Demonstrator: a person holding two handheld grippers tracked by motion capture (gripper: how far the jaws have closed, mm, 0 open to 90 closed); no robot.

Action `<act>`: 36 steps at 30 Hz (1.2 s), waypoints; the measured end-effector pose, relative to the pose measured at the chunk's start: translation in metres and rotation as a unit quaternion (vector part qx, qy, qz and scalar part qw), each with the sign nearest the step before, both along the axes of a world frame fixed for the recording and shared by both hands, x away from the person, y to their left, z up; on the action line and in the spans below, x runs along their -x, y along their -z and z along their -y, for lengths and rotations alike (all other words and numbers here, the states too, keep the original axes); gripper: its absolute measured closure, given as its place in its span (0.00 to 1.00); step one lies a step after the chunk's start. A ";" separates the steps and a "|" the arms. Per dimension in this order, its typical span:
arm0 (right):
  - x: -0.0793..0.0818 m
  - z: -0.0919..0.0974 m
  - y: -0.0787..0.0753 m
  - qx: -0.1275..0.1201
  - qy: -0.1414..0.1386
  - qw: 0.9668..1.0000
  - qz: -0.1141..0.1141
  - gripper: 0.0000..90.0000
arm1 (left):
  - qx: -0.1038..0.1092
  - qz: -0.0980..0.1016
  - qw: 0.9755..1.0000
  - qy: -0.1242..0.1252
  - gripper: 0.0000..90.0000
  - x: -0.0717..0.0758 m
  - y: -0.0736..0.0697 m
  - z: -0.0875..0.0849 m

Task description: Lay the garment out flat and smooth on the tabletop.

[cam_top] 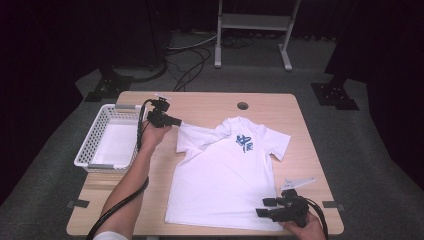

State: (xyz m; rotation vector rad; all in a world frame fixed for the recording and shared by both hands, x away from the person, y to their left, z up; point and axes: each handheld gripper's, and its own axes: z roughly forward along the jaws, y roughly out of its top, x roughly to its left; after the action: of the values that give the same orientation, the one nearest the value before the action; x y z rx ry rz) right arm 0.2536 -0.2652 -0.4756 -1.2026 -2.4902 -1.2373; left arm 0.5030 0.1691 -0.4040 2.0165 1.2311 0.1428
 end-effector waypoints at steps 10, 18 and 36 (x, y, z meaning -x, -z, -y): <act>0.000 0.000 0.000 0.001 0.000 1.000 0.000 0.45 | -0.008 0.004 1.000 -0.027 1.00 0.001 -0.004 -0.017; 0.000 0.000 0.000 0.001 0.001 1.000 0.000 0.45 | -0.013 0.006 0.999 -0.043 1.00 0.000 -0.004 -0.027; 0.001 -0.002 -0.001 0.008 0.001 1.000 -0.002 0.45 | -0.030 0.010 0.995 -0.090 0.88 0.003 -0.004 -0.048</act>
State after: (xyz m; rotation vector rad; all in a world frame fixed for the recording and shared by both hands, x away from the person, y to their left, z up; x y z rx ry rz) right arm 0.2528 -0.2636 -0.4742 -1.2104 -2.5015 -1.2172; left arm 0.5002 0.2167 -0.4004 1.9487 1.4095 0.2897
